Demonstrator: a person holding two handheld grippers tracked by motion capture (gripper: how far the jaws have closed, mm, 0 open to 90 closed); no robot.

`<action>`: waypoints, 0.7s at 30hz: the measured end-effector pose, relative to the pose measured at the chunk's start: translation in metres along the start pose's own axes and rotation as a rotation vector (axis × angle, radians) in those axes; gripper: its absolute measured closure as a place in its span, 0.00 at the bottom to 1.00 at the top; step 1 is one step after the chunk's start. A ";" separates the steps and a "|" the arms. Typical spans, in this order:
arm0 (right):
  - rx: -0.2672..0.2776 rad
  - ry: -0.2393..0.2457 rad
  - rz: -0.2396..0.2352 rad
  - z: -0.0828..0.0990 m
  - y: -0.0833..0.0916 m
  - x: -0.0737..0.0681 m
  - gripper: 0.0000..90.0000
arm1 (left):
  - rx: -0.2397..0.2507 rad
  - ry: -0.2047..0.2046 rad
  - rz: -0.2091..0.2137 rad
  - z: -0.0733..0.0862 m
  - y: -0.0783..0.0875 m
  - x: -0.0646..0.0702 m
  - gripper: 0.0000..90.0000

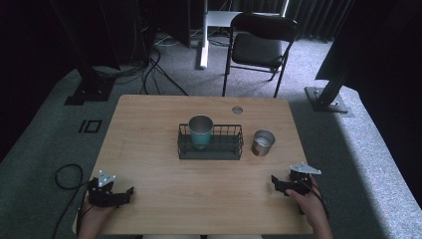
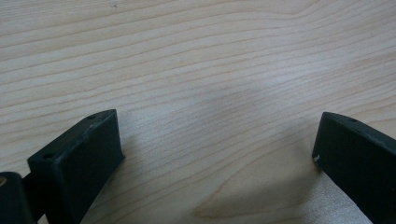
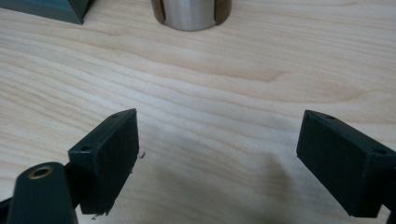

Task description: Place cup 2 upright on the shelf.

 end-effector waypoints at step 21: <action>0.035 -0.002 -0.012 -0.021 -0.017 -0.003 0.14 | 0.000 0.000 0.000 0.000 0.000 0.000 0.02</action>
Point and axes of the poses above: each handheld gripper's, and its own axes: y roughly backward along the jaws, z roughly out of its underside, x roughly to its right, the point moved 10 cm from there along -y, roughly forward along the jaws, and after that the axes turned 13 degrees about y, right-handed, at the moved point
